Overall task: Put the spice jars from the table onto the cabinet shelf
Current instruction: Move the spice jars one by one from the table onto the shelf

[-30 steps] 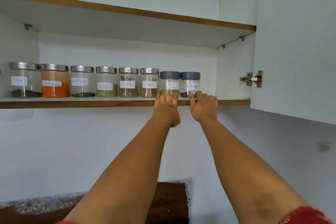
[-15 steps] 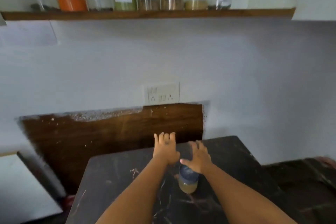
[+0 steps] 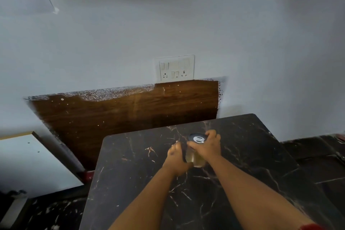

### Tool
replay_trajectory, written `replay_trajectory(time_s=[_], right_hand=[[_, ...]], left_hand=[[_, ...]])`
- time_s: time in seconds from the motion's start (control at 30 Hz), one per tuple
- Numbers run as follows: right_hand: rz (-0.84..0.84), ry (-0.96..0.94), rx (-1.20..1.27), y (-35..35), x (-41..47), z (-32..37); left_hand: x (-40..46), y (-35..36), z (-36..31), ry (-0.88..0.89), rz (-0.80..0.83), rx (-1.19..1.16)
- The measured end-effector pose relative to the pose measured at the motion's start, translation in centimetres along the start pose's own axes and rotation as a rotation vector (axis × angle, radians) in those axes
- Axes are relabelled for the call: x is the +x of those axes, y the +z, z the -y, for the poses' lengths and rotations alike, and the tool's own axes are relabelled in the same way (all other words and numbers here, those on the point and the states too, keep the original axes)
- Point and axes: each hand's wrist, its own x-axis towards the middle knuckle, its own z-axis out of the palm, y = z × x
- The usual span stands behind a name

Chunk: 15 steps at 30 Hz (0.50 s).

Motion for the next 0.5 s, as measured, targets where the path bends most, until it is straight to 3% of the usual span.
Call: replay_trajectory(time_s=[0.13,0.23,0.33,0.4,0.5], right_hand=[[0.109,-0.086,0.248,-1.0,-0.3,3.7],[0.162,-0.039,0.539,-2.8,0.1,5.1],[0.232,-0.038,0.493,-3.7,-0.2,5.7],[0.318,-0.032,0.512,-3.6,-1.1,6.5],[0.339,0.012,0.7,-3.8,-1.6,7.2]], left_hand=[[-0.2,-1.8,-1.5,0.027,-0.192,-0.365],[0.0,-3.9,-1.3,0.057,-0.249,-0.452],[-0.2,-5.0,-2.0,0.023,-0.408,-0.409],[-0.7,-5.4,-3.1,0.087,-0.538,-0.286],[-1.2,-6.3,-4.1,0.231,-0.573,-0.218]])
